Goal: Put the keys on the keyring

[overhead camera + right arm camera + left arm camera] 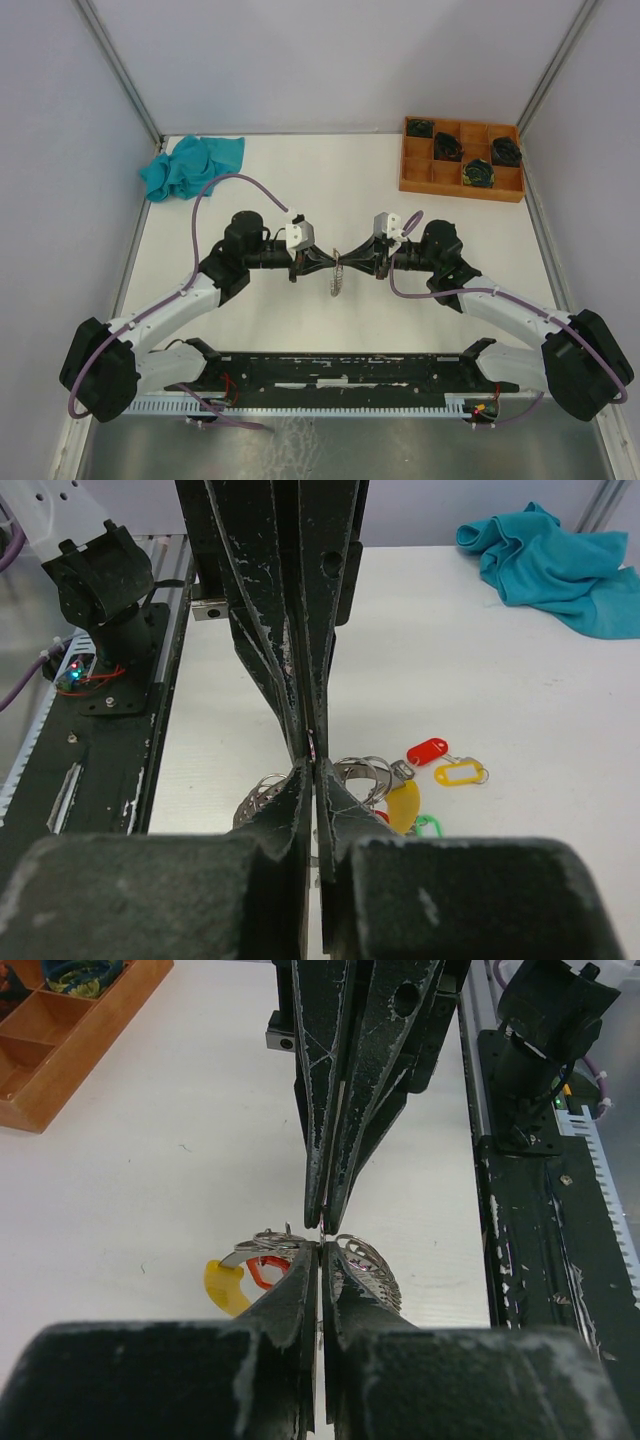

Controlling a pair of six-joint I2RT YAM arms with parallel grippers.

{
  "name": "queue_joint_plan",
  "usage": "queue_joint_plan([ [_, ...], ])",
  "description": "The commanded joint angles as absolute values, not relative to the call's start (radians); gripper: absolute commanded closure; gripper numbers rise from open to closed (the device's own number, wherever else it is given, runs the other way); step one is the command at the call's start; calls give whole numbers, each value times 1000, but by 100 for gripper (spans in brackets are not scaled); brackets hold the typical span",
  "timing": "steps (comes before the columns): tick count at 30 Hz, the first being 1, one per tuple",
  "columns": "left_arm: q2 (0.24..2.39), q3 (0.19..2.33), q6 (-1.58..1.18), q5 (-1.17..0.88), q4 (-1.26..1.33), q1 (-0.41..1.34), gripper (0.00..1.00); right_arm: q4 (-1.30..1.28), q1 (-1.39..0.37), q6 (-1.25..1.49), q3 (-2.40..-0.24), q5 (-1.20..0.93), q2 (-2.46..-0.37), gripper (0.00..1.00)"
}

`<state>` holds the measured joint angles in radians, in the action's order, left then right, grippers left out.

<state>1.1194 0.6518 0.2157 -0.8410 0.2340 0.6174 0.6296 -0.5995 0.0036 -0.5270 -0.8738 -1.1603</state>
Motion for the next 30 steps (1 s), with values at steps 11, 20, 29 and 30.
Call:
queue_joint_plan([
  [11, 994, 705, 252, -547, 130, 617, 97, 188, -598, -82, -678, -621, -1005, 10],
  [20, 871, 702, 232, -221, 45, 617, 97, 192, -599, 95, -664, -353, -991, 0],
  [29, 794, 685, 184, 36, 12, 617, 97, 72, -599, 101, -797, -333, -1213, 0],
  [30, 792, 681, 166, 90, 16, 617, 97, 61, -598, 98, -814, -350, -1246, 0],
])
